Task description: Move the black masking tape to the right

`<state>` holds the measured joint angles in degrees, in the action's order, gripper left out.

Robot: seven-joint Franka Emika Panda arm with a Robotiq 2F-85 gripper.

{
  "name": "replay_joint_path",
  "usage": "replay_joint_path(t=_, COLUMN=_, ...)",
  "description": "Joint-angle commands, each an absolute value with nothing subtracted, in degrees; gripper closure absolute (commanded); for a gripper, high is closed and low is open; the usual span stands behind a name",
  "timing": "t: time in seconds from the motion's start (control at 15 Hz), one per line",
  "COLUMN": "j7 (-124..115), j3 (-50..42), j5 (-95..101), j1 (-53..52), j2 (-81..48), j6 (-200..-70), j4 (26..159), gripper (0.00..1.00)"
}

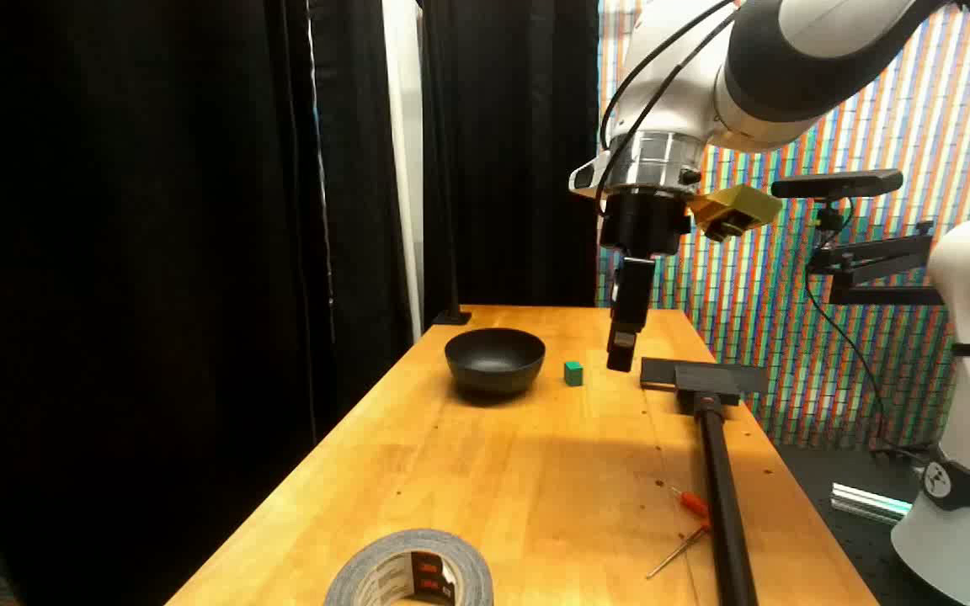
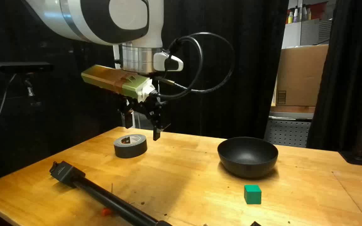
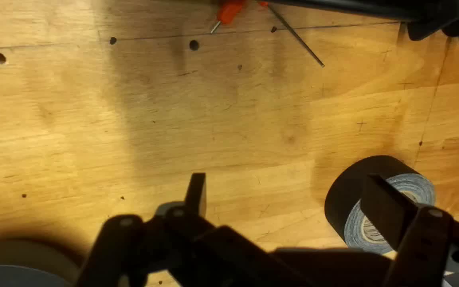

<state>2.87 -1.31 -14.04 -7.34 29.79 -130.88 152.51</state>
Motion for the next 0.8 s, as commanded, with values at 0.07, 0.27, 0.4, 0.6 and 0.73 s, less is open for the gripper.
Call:
replay_joint_path(t=0.07, j7=2.9, j3=-0.64, j5=-14.21, j1=-6.96, j2=29.53, j6=-130.62, j4=152.02, gripper=0.0)
replay_joint_path(t=0.27, j7=2.49, j3=0.49, j5=-13.91, j1=-7.44, j2=27.35, j6=-130.99, j4=150.61, gripper=0.0)
replay_joint_path(t=0.4, j7=2.35, j3=1.42, j5=-14.02, j1=-7.9, j2=25.61, j6=-131.18, j4=149.31, gripper=0.0)
replay_joint_path(t=0.6, j7=1.93, j3=3.32, j5=-13.63, j1=-8.46, j2=21.6, j6=-131.57, j4=145.73, gripper=0.0)
replay_joint_path(t=0.73, j7=1.98, j3=4.42, j5=-13.24, j1=-8.67, j2=18.71, j6=-131.58, j4=142.89, gripper=0.0)
